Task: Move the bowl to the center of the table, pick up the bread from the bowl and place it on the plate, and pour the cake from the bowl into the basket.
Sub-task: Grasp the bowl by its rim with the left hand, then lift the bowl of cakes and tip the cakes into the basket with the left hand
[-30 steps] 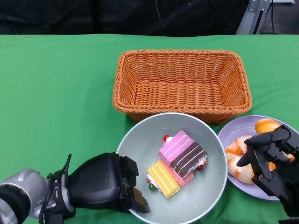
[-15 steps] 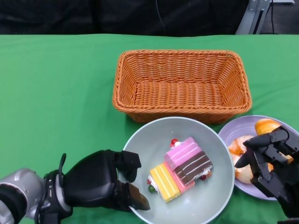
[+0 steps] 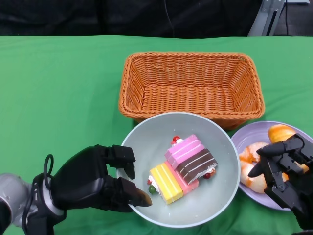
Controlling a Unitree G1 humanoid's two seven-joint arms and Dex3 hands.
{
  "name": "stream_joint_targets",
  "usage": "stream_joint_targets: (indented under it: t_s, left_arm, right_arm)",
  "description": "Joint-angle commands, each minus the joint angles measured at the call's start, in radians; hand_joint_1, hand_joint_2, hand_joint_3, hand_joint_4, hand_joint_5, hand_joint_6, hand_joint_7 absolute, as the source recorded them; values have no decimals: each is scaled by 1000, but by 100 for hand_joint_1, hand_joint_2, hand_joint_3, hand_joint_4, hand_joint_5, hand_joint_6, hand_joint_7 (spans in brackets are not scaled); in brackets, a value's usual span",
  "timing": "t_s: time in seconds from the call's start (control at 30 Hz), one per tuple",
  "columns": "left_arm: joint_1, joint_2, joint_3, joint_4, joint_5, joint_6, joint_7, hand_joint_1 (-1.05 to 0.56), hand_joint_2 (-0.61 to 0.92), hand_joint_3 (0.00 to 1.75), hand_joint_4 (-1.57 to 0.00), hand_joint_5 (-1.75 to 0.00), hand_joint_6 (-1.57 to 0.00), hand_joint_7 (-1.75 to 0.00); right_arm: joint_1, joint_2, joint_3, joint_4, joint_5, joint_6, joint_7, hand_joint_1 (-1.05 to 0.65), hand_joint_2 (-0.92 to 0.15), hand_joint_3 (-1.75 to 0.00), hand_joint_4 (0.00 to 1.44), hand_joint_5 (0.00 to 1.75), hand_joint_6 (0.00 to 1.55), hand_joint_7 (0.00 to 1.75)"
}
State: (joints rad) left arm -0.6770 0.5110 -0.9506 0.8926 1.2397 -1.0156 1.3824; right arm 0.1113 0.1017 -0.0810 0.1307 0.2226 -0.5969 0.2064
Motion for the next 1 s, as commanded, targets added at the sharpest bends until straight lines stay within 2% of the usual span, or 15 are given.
stream_joint_targets:
  t_s: [0.03,0.37,0.5,0.6,0.63,0.67,0.7,0.77,0.8,0.87,1.0]
  left_arm:
    - [14,29,29,-23,-17,-12,12,-9,83,1,-98,-98,-138,-5]
    - [29,51,87,-71,-21,-43,13,-7,85,1,-93,-105,-139,-7]
    - [37,59,121,-98,-45,-76,-15,-7,89,3,-92,-107,-138,-8]
    - [40,60,153,-111,-82,-112,-60,-7,91,6,-90,-116,-135,-15]
    - [41,59,164,-114,-94,-123,-77,-7,89,15,-89,-120,-125,-34]
    - [42,58,177,-118,-112,-136,-102,-6,81,34,-88,-124,-107,-69]
    - [45,56,192,-124,-132,-146,-128,-5,69,60,-88,-127,-98,-88]
    - [51,51,223,-135,-174,-165,-189,-1,47,110,-87,-135,-89,-112]
    - [52,47,238,-135,-206,-183,-231,0,42,122,-87,-138,-88,-116]
    - [55,40,267,-135,-267,-219,-314,0,38,133,-87,-146,-88,-122]
    - [59,20,326,-142,-356,-259,-455,-5,38,128,-82,-166,-86,-133]
  right_arm:
    - [-1,-12,-10,-1,10,-5,-1,-8,-78,-67,79,148,79,107]
    - [-2,-5,-10,4,6,-10,-4,-8,-78,-66,79,147,79,106]
    - [-4,-8,-9,6,2,-9,-3,-6,-78,-69,80,147,80,107]
    - [-6,-10,-9,10,4,-8,-1,-6,-78,-70,79,147,79,108]
    - [-6,-10,-9,11,5,-7,0,-6,-78,-71,79,147,79,108]
    - [-7,-10,-9,13,6,-7,1,-5,-77,-70,79,147,79,108]
    - [-8,-10,-10,16,7,-7,2,-6,-77,-70,79,147,78,108]
    - [-10,-9,-12,24,4,-14,0,-6,-77,-70,79,147,79,107]
    - [-11,-7,-13,28,-1,-19,-4,-6,-77,-70,80,147,79,107]
    - [-12,-6,-14,34,-9,-25,-10,-7,-76,-70,80,147,79,107]
    - [-12,-7,-8,39,-2,-25,-3,-7,-76,-71,80,148,79,107]
